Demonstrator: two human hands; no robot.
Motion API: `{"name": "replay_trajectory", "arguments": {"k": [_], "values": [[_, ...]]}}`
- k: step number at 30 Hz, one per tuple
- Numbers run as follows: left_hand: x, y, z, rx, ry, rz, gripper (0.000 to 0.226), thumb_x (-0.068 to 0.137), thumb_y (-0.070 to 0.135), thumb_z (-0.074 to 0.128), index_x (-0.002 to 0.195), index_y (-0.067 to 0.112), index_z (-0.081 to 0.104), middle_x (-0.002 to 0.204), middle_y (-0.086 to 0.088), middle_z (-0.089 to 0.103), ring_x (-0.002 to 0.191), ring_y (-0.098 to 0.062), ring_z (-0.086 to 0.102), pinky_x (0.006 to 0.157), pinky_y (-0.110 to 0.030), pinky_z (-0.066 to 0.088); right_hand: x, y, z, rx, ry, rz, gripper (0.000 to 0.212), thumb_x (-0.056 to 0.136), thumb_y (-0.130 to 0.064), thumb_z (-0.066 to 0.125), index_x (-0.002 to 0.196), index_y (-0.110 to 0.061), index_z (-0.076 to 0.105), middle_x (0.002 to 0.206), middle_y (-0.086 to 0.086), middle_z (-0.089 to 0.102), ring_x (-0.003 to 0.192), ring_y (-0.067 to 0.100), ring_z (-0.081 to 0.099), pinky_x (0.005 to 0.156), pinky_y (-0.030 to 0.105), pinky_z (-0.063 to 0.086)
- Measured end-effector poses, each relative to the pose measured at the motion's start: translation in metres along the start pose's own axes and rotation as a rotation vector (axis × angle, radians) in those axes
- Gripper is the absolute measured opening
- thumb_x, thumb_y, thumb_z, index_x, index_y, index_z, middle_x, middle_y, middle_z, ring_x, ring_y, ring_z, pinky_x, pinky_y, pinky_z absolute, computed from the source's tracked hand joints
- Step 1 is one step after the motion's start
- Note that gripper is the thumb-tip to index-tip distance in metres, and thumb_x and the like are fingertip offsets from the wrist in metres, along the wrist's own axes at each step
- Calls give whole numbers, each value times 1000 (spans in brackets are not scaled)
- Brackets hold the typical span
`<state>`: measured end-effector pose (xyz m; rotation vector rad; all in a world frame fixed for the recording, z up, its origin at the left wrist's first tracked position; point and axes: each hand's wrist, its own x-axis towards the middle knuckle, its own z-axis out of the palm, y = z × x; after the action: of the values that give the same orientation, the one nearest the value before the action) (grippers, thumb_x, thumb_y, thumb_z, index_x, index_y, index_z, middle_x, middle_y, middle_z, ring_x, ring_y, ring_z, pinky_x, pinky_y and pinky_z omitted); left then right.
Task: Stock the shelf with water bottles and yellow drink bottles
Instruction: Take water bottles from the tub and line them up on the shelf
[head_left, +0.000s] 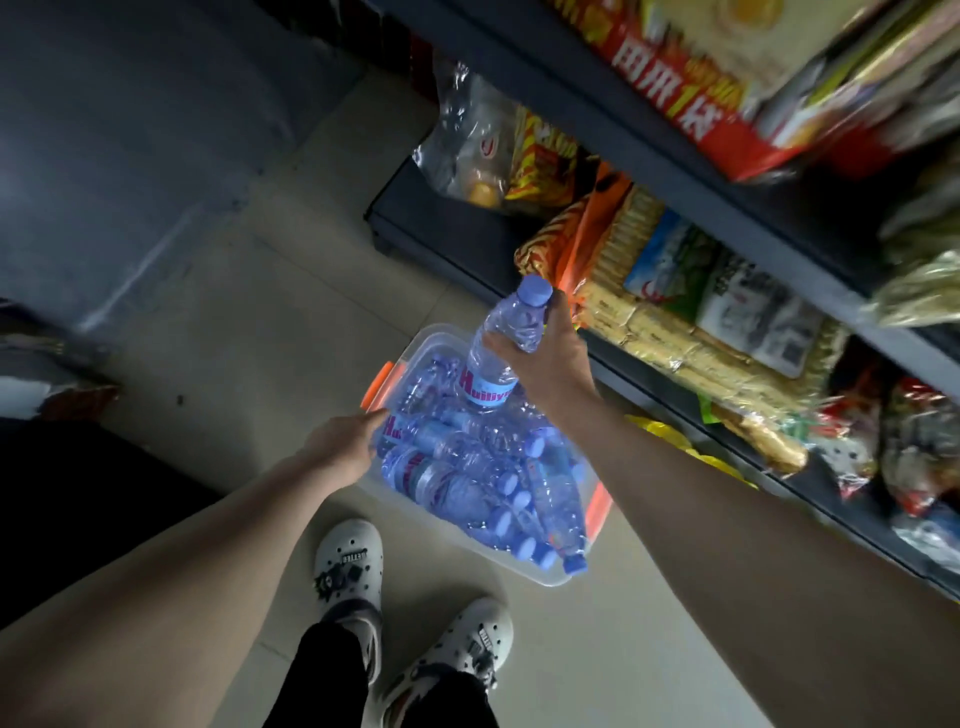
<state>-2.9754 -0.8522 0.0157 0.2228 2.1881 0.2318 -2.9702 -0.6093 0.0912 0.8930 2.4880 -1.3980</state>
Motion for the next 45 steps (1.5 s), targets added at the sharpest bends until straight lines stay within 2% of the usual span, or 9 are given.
{"name": "replay_trajectory", "arguments": {"k": [2, 6, 13, 17, 25, 28, 32, 37, 45], "values": [[-38, 17, -31, -3, -3, 44, 59, 99, 22, 57, 151, 33, 34, 144, -6, 53, 123, -22, 56, 101, -29, 44, -28, -40, -48, -52, -7, -53, 67, 79, -43, 79, 131, -32, 38, 110, -8, 59, 95, 19, 56, 68, 28, 43], [-130, 58, -102, -107, 24, 153, 64, 90, 27, 70, 148, 26, 41, 136, -4, 58, 109, -18, 59, 88, -21, 41, -93, -139, -146, -129, 19, -165, 73, 76, -43, 81, 132, -28, 37, 110, -11, 60, 95, 20, 61, 70, 27, 38], [-308, 155, -254, -138, 365, 563, 97, 65, 62, 78, 147, 26, 42, 138, -2, 55, 124, -20, 53, 104, -36, 42, -213, -327, -297, -172, 128, -471, 70, 75, -47, 81, 131, -33, 42, 109, -15, 67, 88, 5, 68, 73, 30, 57], [-416, 209, -336, -301, 453, 794, 87, 66, 60, 80, 142, 37, 43, 134, 20, 54, 119, -1, 53, 101, -31, 44, -270, -414, -360, -160, 236, -632, 64, 77, -45, 79, 129, -28, 45, 103, -15, 69, 92, 3, 67, 83, 34, 56], [-538, 261, -417, -422, 632, 952, 70, 75, 50, 79, 136, 34, 48, 125, 15, 62, 99, 7, 61, 89, -25, 53, -352, -520, -451, -85, 397, -821, 59, 85, -41, 73, 132, -23, 43, 108, -13, 67, 93, -3, 65, 84, 20, 54], [-567, 280, -436, -432, 680, 994, 55, 78, 47, 78, 126, 37, 52, 106, 27, 60, 92, 14, 55, 79, -13, 43, -366, -546, -476, -96, 468, -849, 60, 86, -42, 72, 133, -21, 43, 106, -12, 67, 91, -2, 65, 79, 16, 51], [-589, 305, -466, -388, 738, 1053, 54, 79, 53, 74, 128, 35, 56, 114, 22, 65, 103, 5, 59, 86, -18, 45, -372, -580, -507, -118, 543, -837, 60, 83, -51, 73, 130, -20, 50, 105, -16, 63, 88, -7, 60, 67, 6, 45], [-599, 341, -514, -347, 838, 1099, 48, 81, 55, 71, 122, 33, 59, 99, 26, 62, 92, 14, 56, 75, -10, 42, -361, -624, -549, -16, 536, -717, 74, 70, -64, 76, 123, -17, 55, 111, -6, 65, 99, 12, 65, 88, 38, 57], [-563, 409, -621, -218, 856, 1235, 54, 83, 54, 70, 130, 29, 56, 108, 21, 62, 95, 4, 58, 80, -14, 43, -298, -674, -596, 29, 634, -681, 48, 74, -48, 80, 109, -26, 56, 105, -5, 68, 94, 16, 69, 82, 43, 60]]}}
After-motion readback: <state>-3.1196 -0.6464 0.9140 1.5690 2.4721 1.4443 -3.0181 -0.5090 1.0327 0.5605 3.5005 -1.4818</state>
